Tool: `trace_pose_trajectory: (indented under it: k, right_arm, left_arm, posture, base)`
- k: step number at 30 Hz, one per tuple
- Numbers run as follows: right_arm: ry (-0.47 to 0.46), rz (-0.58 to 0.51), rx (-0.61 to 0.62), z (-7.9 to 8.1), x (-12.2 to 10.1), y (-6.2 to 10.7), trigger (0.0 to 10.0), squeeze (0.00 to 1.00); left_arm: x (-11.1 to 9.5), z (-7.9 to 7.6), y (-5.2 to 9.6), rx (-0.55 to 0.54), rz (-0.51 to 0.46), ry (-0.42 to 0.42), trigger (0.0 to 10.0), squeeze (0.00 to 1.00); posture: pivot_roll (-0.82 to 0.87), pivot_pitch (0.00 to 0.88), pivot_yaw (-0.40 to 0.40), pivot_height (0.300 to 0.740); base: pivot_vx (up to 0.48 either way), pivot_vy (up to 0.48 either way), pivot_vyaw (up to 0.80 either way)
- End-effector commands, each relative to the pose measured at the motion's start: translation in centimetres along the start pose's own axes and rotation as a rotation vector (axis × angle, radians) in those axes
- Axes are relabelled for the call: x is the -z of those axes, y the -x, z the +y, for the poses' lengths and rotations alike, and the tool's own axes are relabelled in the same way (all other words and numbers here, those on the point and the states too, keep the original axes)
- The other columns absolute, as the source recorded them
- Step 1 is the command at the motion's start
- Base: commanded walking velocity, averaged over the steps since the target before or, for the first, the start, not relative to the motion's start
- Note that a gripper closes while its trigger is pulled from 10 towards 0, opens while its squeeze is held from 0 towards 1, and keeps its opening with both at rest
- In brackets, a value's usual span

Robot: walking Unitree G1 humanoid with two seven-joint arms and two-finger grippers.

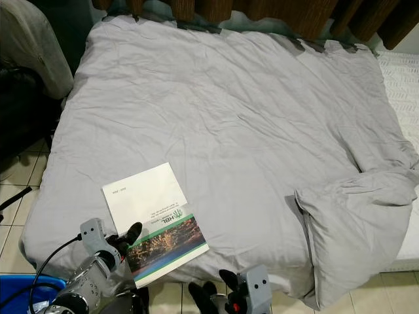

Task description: Clean up the room

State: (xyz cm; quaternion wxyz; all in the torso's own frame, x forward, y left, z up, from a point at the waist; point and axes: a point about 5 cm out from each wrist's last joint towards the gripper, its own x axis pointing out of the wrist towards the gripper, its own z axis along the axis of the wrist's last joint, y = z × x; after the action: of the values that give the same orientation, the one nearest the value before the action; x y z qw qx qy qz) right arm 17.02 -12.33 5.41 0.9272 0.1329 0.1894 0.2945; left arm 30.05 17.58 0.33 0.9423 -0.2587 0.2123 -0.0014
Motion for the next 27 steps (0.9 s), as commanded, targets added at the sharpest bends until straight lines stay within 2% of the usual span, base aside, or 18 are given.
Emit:
trace_pose_trajectory:
  k: [1,3,7,10,11,12,13,14,15,16,17,20,21,23,24,25,26,27]
  right_arm:
    - [-0.020,0.038,0.020,0.0,1.0,0.6,10.0,0.00]
    - [-0.020,0.038,0.020,0.0,1.0,0.6,10.0,0.00]
    - [-0.022,0.043,0.031,0.2,1.2,1.2,10.0,0.00]
    - [-0.023,0.044,0.036,0.3,1.3,1.3,10.0,0.00]
    - [-0.025,0.046,0.041,0.3,1.3,1.5,10.0,0.00]
    - [-0.025,0.046,0.041,0.3,1.3,1.5,10.0,0.00]
    - [-0.026,0.048,0.045,0.3,1.4,1.6,10.0,0.00]
    - [-0.026,0.048,0.045,0.3,1.4,1.6,10.0,0.00]
    - [-0.027,0.049,0.045,0.3,1.5,1.6,10.0,0.00]
    - [-0.027,0.049,0.046,0.3,1.5,1.6,10.0,0.00]
    - [-0.028,0.049,0.047,0.5,1.4,1.6,10.0,0.00]
    - [-0.030,0.048,0.047,0.6,1.4,1.7,10.0,0.00]
    - [-0.031,0.053,0.047,0.7,1.4,2.0,10.0,0.00]
    - [-0.032,0.056,0.048,0.7,1.5,2.1,10.0,0.00]
    - [-0.032,0.059,0.049,0.8,1.5,2.3,10.0,0.00]
    - [-0.033,0.063,0.050,0.8,1.6,2.4,10.0,0.00]
    - [-0.033,0.063,0.050,0.8,1.6,2.4,10.0,0.00]
    - [-0.035,0.069,0.052,0.8,1.7,2.6,10.0,0.00]
  left_arm:
    - [2.3,0.0,0.5,-0.016,0.091,0.009,10.0,0.00]
    - [2.3,-0.1,0.4,-0.014,0.094,0.008,10.0,0.00]
    - [2.3,-1.6,-0.2,0.012,0.106,-0.003,10.0,0.00]
    - [2.2,-1.9,-0.4,0.012,0.110,0.007,10.0,0.00]
    - [2.1,-2.3,-0.5,0.010,0.116,0.009,7.5,0.00]
    - [2.1,-2.3,-0.5,0.010,0.116,0.009,7.5,0.00]
    - [2.2,-2.7,-0.6,0.009,0.131,-0.007,6.8,0.00]
    - [2.2,-2.7,-0.6,0.009,0.131,-0.007,6.8,0.00]
    - [2.5,-2.7,-0.6,-0.002,0.148,-0.014,6.0,0.00]
    - [2.7,-2.6,-0.5,-0.009,0.160,-0.016,6.0,0.00]
    - [3.3,-2.3,-0.3,-0.033,0.182,-0.021,5.3,0.00]
    - [3.5,-2.0,-0.1,-0.050,0.190,-0.021,5.4,0.00]
    - [3.7,-1.6,0.0,-0.078,0.197,-0.033,8.0,0.00]
    - [3.8,-1.5,0.0,-0.085,0.199,-0.032,8.2,0.00]
    - [3.8,-1.4,0.1,-0.092,0.198,-0.029,7.3,0.00]
    - [3.7,-1.5,0.0,-0.091,0.197,-0.026,5.4,0.00]
    - [3.7,-1.5,0.0,-0.091,0.197,-0.026,5.4,0.00]
    - [3.6,-1.5,0.0,-0.091,0.196,-0.025,0.0,0.00]
  posture:
    - [-0.24,0.412,-0.131,0.740]
    - [-0.24,0.412,-0.131,0.740]
    - [-0.26,0.416,-0.128,0.740]
    - [-0.27,0.422,-0.126,0.740]
    - [-0.27,0.422,-0.126,0.740]
    - [-0.27,0.422,-0.126,0.740]
    - [-0.27,0.424,-0.125,0.740]
    - [-0.27,0.424,-0.125,0.740]
    - [-0.27,0.424,-0.125,0.740]
    - [-0.27,0.424,-0.124,0.740]
    - [-0.28,0.429,-0.126,0.740]
    - [-0.28,0.430,-0.128,0.740]
    - [-0.30,0.442,-0.136,0.740]
    - [-0.30,0.445,-0.139,0.740]
    - [-0.30,0.448,-0.141,0.740]
    - [-0.31,0.450,-0.144,0.740]
    - [-0.31,0.450,-0.144,0.740]
    - [-0.31,0.450,-0.144,0.740]
  base:
    - [0.000,0.000,0.00]
    - [0.000,0.000,0.00]
    - [0.000,0.000,0.00]
    - [0.000,0.000,0.00]
    - [0.000,0.000,0.00]
    - [0.000,0.000,0.00]
    - [0.000,0.000,0.00]
    - [0.000,0.000,0.00]
    - [0.000,0.000,0.00]
    - [0.000,0.000,0.00]
    - [0.000,0.000,0.00]
    - [0.000,0.000,0.00]
    - [0.000,0.000,0.00]
    - [0.000,0.000,0.00]
    - [0.000,0.000,0.00]
    - [0.000,0.000,0.00]
    - [0.000,0.000,0.00]
    - [0.000,0.000,0.00]
